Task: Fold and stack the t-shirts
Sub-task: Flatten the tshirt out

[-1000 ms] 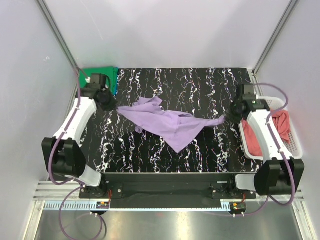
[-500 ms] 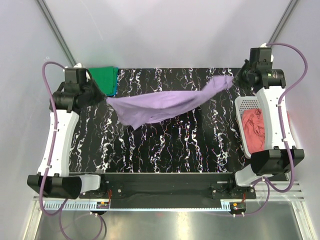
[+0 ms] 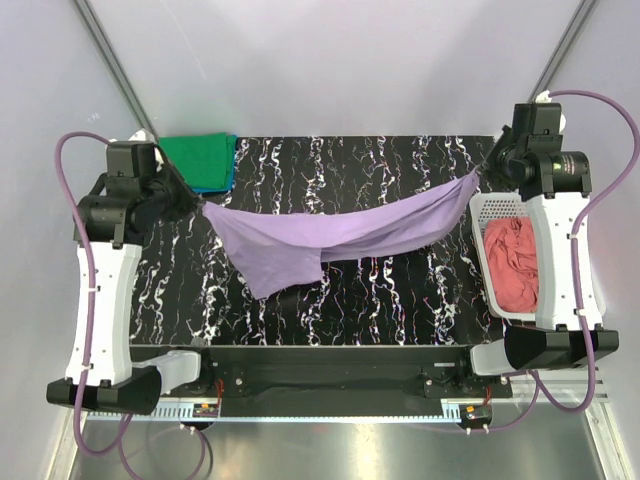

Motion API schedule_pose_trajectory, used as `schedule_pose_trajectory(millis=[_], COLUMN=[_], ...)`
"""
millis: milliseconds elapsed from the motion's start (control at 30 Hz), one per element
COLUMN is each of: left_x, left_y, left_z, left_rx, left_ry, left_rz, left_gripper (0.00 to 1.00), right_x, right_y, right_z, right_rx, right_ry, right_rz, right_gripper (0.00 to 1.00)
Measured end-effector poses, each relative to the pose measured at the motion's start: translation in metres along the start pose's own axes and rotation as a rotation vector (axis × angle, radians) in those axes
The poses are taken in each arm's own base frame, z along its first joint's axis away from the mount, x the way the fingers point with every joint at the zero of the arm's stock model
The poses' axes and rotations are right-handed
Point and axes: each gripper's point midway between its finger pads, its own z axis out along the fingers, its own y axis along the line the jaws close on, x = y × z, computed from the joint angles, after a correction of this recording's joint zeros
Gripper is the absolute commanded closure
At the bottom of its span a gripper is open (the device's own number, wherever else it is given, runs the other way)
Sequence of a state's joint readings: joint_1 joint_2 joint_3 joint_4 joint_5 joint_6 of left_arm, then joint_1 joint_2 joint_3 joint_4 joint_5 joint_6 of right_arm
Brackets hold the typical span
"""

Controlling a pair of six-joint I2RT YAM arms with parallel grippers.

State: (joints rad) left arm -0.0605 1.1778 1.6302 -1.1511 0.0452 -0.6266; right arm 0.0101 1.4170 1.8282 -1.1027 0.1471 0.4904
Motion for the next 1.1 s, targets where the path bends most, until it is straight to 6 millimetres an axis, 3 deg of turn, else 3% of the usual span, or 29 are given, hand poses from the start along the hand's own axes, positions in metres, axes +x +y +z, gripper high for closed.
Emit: schedule_pose_trajectory(millis=[167,267,367,533,633,700,767,833,1033,1100], left_x=[-0.006,-0.003,-0.006,-0.015,-0.019,-0.015,-0.003,0.015,0.053,0.062], left_y=[-0.005,-0.001,0.001,-0.002,-0.004,-0.001,0.009,0.025,0.058,0.065], left_z=[-0.022,-0.038,-0.060,-0.104,-0.120,-0.116,-0.096,-0.057,0.088,0.133], left_rx=[0.011,-0.006,-0.008,0.039,0.067,0.059,0.022,-0.051,-0.185,-0.185], left_ry=[-0.021,-0.026,-0.061,-0.175,-0.222,-0.212,-0.165,-0.067,0.148,0.184], left_rz=[-0.009,-0.009,-0.008,-0.008,-0.008,-0.008,-0.009,-0.012,-0.031,-0.037], left_gripper=[1.00,1.00,1.00,1.00,1.00,1.00,1.00,1.00,1.00,1.00], right_x=[-0.010,-0.005,0.002,0.011,0.013,0.014,0.014,0.018,0.053,0.072], right_y=[0.011,0.006,-0.003,-0.015,-0.013,-0.010,-0.002,0.007,0.027,0.028], right_z=[-0.014,-0.031,-0.063,-0.134,-0.159,-0.165,-0.151,-0.119,0.043,0.087], right_rx=[-0.051,-0.057,-0.067,-0.148,-0.224,-0.275,-0.307,-0.320,-0.277,-0.266], right_ry=[-0.027,-0.023,-0.036,-0.111,-0.167,-0.202,-0.208,-0.175,0.041,0.114], right_rz=[0.022,0.032,0.043,0.073,0.081,0.081,0.072,0.053,-0.048,-0.079], right_gripper=[1.00,1.00,1.00,1.00,1.00,1.00,0.99,0.99,0.99,0.99])
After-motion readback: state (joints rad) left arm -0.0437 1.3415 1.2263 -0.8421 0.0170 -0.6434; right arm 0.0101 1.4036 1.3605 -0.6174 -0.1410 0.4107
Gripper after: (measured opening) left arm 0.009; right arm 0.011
